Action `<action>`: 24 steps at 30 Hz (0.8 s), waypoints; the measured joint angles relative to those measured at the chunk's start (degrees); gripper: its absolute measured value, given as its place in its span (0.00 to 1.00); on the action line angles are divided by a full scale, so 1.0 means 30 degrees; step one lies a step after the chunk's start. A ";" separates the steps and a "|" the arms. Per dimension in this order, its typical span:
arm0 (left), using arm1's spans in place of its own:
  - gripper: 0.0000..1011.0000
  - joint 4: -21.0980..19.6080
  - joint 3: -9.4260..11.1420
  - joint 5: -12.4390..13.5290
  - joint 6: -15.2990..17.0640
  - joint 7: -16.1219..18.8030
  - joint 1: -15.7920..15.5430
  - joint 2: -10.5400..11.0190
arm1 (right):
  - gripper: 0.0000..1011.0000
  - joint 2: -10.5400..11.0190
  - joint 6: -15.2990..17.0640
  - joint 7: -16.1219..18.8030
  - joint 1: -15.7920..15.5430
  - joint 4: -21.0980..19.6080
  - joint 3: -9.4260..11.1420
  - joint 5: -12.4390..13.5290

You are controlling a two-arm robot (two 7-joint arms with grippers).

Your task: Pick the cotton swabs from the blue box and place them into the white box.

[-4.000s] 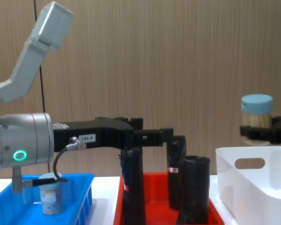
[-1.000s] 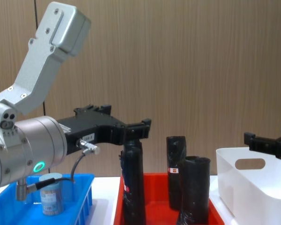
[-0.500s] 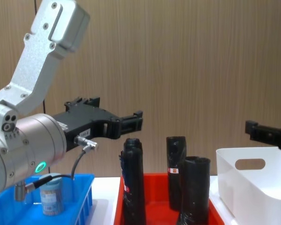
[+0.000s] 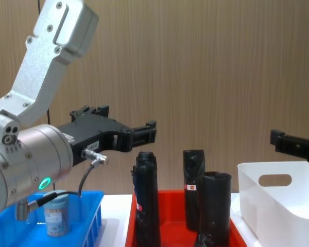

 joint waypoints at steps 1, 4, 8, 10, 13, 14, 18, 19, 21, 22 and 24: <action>0.99 -0.0001 -0.0001 0.0000 0.0000 0.0000 0.0000 -0.0001 | 0.99 0.0000 0.0000 0.0000 -0.0001 -0.0001 0.0001 0.0001; 0.99 0.0000 -0.0004 -0.0001 0.0000 0.0001 -0.0004 -0.0001 | 0.99 -0.0001 0.0000 0.0001 -0.0001 -0.0001 0.0001 0.0000; 0.99 0.0001 -0.0010 -0.0002 0.0001 0.0001 -0.0006 -0.0001 | 0.99 -0.0005 0.0000 0.0013 0.0000 -0.0001 0.0006 0.0001; 0.99 0.0002 -0.0013 -0.0003 0.0001 0.0000 -0.0006 -0.0002 | 0.99 -0.0009 0.0005 0.0089 0.0011 -0.0001 0.0012 0.0001; 0.99 0.0006 -0.0015 -0.0007 0.0004 0.0001 -0.0006 -0.0001 | 0.99 -0.0011 0.0061 0.0278 0.0050 0.0013 0.0015 0.0005; 0.99 0.0007 -0.0015 -0.0007 0.0005 0.0001 -0.0006 -0.0001 | 0.99 -0.0011 0.0092 0.0350 0.0067 0.0027 0.0014 0.0007; 0.99 0.0011 -0.0015 -0.0008 0.0009 0.0001 -0.0006 -0.0001 | 0.99 -0.0009 0.0338 0.0893 0.0202 0.0108 0.0008 0.0037; 0.99 0.0012 -0.0014 -0.0008 0.0012 0.0000 -0.0006 -0.0002 | 0.99 -0.0008 0.0449 0.1095 0.0278 0.0155 -0.0003 0.0056; 0.99 0.0012 -0.0015 -0.0008 0.0014 -0.0001 -0.0006 -0.0001 | 0.99 -0.0010 0.0634 0.1406 0.0376 0.0222 -0.0015 0.0085; 0.99 0.0012 -0.0015 -0.0009 0.0016 -0.0001 -0.0006 -0.0001 | 0.99 -0.0017 0.0797 0.1676 0.0456 0.0283 -0.0023 0.0104; 0.99 0.0012 -0.0015 -0.0008 0.0019 -0.0002 -0.0006 -0.0001 | 0.99 -0.0049 0.1100 0.2129 0.0655 0.0428 -0.0047 0.0126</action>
